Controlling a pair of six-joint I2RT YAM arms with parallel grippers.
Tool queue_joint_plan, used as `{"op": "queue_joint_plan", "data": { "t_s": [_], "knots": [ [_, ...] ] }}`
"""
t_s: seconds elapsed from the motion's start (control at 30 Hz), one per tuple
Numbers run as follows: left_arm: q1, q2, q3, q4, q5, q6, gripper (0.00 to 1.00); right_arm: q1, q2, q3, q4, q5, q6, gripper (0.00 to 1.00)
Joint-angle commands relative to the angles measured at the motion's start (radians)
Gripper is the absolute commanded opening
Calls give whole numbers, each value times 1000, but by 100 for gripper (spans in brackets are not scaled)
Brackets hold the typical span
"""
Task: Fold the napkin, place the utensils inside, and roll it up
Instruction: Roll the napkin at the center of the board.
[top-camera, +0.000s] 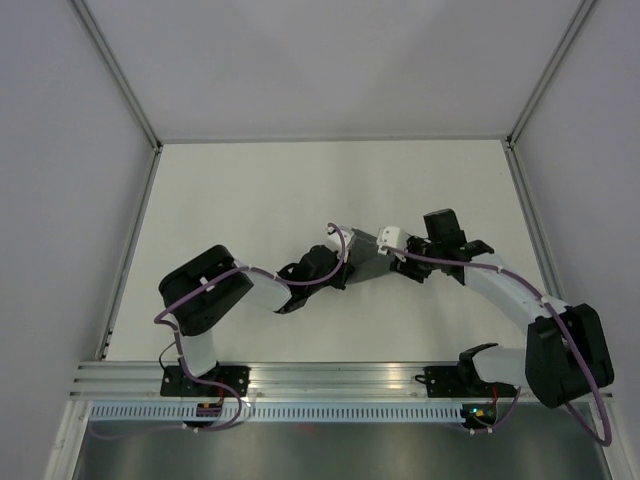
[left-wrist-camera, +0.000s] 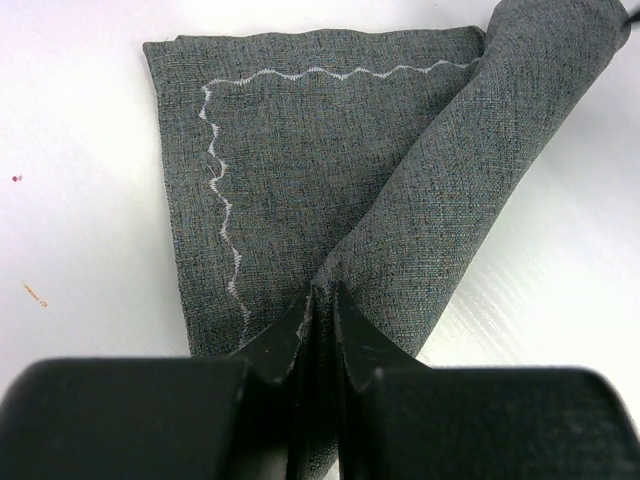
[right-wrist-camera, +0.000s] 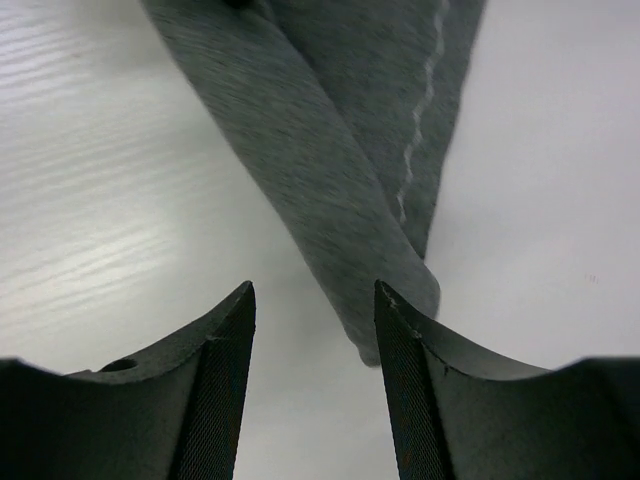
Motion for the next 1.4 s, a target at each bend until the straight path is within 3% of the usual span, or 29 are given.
{"op": "queue_joint_plan", "data": {
  "t_s": [0.0,0.27,0.77,0.93,1.03,1.3,1.37],
  "knots": [
    [6,59,-29,-182,65,-15,12,129,-92,-116,260,70,-108,57],
    [20,62,-25,-197,103,-5,12,299,-72,-216,384,174,-163,58],
    [42,69,-17,-210,166,14,12,347,66,-281,479,260,-251,55],
    [56,56,-29,-187,203,11,13,347,107,-262,434,257,-237,42],
    [74,28,-46,-162,241,-2,15,344,136,-232,383,257,-222,25],
    [123,-41,-83,-128,281,-47,21,315,237,-74,130,158,-200,8],
    [131,-64,-92,-103,278,-61,27,297,273,4,59,107,-202,6]
  ]
}}
